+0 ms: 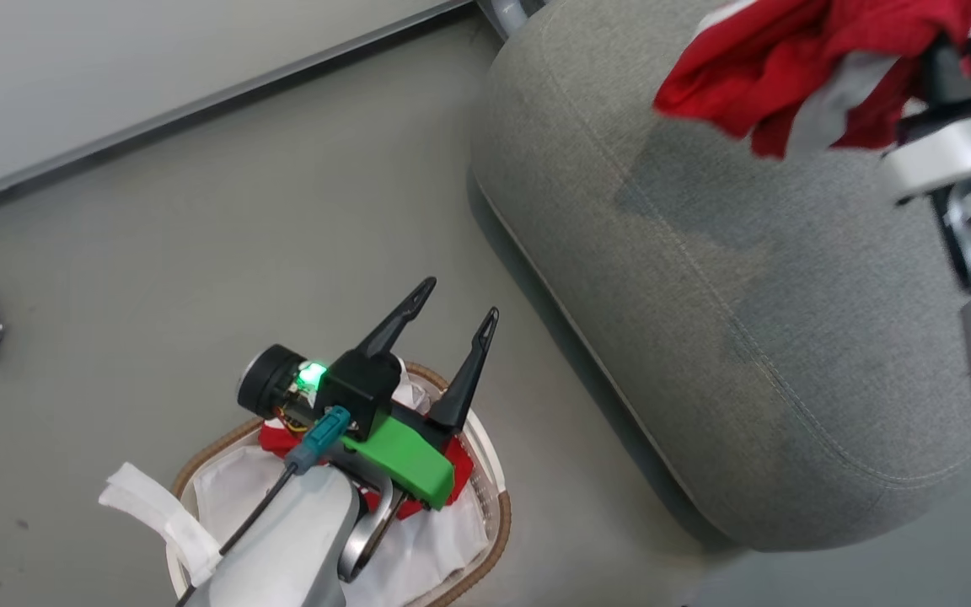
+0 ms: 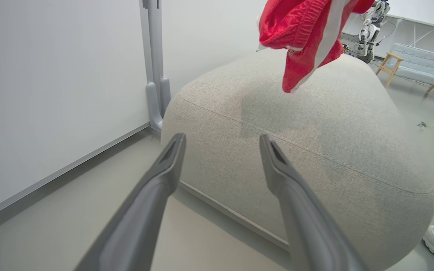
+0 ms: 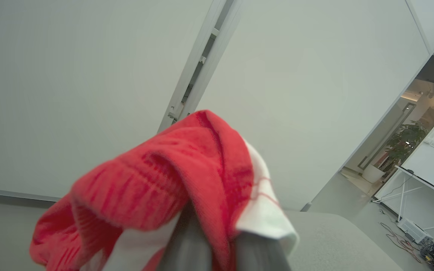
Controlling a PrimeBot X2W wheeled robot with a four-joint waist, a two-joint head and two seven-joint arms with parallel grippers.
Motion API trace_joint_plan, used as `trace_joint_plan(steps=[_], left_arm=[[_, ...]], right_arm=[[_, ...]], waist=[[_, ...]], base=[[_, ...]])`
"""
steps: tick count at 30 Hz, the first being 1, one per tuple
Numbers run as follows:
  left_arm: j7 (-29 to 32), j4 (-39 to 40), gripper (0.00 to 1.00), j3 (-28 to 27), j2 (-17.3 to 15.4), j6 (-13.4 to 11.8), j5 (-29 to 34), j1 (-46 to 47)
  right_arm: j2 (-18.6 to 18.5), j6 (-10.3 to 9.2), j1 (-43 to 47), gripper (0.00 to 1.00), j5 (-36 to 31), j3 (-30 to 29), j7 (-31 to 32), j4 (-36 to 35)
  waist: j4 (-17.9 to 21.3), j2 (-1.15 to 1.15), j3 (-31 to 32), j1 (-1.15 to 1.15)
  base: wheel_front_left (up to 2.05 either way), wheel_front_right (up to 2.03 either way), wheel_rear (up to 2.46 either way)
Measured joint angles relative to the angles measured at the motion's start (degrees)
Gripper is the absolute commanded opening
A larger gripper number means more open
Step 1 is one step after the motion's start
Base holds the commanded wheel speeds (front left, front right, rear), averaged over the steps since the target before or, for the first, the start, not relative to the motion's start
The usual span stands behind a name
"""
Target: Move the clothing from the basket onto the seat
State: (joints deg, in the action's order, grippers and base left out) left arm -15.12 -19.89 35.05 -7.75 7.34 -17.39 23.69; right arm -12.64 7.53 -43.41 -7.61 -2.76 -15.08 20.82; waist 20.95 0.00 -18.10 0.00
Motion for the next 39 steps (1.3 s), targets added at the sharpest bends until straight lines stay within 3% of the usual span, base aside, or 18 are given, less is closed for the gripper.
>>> trace_joint_plan(steps=[6,13,21,31,32,33,34,39], left_arm=[[0.0,1.11,1.0,0.83,-1.7,0.02,0.83,4.04],[0.0,3.1,1.0,0.89,-3.76,-0.05,2.02,6.54],[0.85,6.78,1.0,1.08,-4.91,-0.98,2.9,6.92],[0.93,6.55,1.0,2.01,-4.7,-1.56,2.79,6.86],[0.92,6.28,1.0,2.14,-4.67,-1.56,2.74,6.86],[0.92,5.92,1.0,2.24,-4.57,-1.56,2.61,6.84],[0.92,5.55,1.0,2.31,-4.46,-1.56,2.54,6.83],[0.66,3.71,1.0,2.38,-3.88,-1.55,1.76,6.78]], right_arm=[[-8.56,0.0,-11.4,0.0,0.67,-2.42,-0.01,5.32],[-14.99,-0.01,-21.2,0.0,1.48,-5.28,0.0,13.37],[-15.9,0.0,-25.43,0.0,-0.46,-7.84,0.09,22.77],[-12.36,0.0,-20.9,0.0,-3.59,-11.62,0.07,29.39],[-12.12,0.0,-20.3,0.13,-3.72,-11.84,0.04,29.5],[-11.84,0.0,-19.51,0.38,-3.76,-11.9,0.0,29.55],[-11.47,0.0,-18.66,1.0,-3.76,-11.9,0.0,29.5],[-9.87,0.0,-14.62,1.0,-3.44,-11.58,0.0,28.26]], waist=[[-2.59,0.0,-6.0,0.0],[-5.98,0.0,-12.94,0.01],[-8.85,0.0,-20.3,0.01],[-10.51,0.0,-24.5,0.01],[-10.41,0.0,-24.41,0.01],[-10.3,0.0,-24.23,0.01],[-10.18,0.0,-23.98,0.01],[-9.84,0.0,-22.15,0.0]], base=[[0.0,0.0,0.0],[0.0,0.0,0.0],[0.0,0.0,0.0],[0.0,0.0,0.0],[0.0,0.0,0.0],[0.0,0.0,0.0],[0.0,0.0,0.0],[0.0,0.0,0.0]])
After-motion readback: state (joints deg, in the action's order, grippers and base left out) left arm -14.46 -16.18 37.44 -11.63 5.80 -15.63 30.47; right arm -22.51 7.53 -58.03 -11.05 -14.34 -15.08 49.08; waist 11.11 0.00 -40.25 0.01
